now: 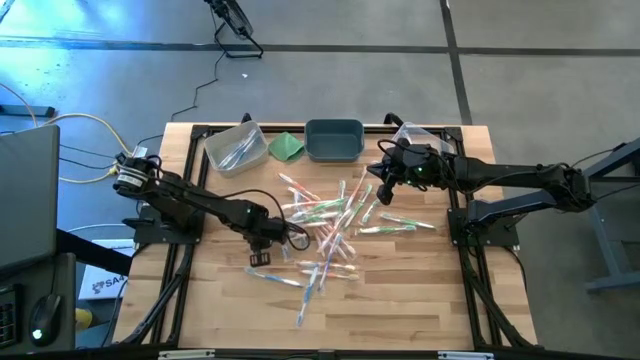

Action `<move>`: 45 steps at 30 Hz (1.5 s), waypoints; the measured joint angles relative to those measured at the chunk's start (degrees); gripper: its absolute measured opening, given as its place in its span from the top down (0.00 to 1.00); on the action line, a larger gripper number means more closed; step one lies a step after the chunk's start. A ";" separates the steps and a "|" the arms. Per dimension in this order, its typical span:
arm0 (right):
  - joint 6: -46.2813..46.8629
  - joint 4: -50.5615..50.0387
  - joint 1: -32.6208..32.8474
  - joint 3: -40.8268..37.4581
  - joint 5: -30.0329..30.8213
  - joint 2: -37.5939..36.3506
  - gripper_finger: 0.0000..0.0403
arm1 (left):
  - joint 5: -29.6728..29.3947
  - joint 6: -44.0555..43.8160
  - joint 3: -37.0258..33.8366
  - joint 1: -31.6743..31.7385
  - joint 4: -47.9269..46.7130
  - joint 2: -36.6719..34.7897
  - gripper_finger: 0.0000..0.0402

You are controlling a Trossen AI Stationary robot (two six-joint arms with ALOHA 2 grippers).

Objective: Pick & Place Toothbrushes
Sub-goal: Put the orange toothbrush into the blue bin

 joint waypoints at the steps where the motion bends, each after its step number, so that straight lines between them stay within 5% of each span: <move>1: -0.07 0.00 0.00 0.02 0.02 0.00 0.99 | 0.25 0.72 0.93 0.04 -1.43 -0.03 0.95; 16: -9.17 0.84 0.02 0.00 0.02 0.00 0.99 | -1.24 6.22 18.83 6.97 -19.35 -4.18 0.96; 28: -13.71 1.03 0.01 0.00 0.02 0.00 0.99 | -0.40 18.22 32.22 22.73 -14.50 -4.15 0.96; 45: -13.67 6.61 0.00 0.00 0.02 0.00 0.99 | 30.33 28.40 26.63 48.56 9.54 -4.09 0.96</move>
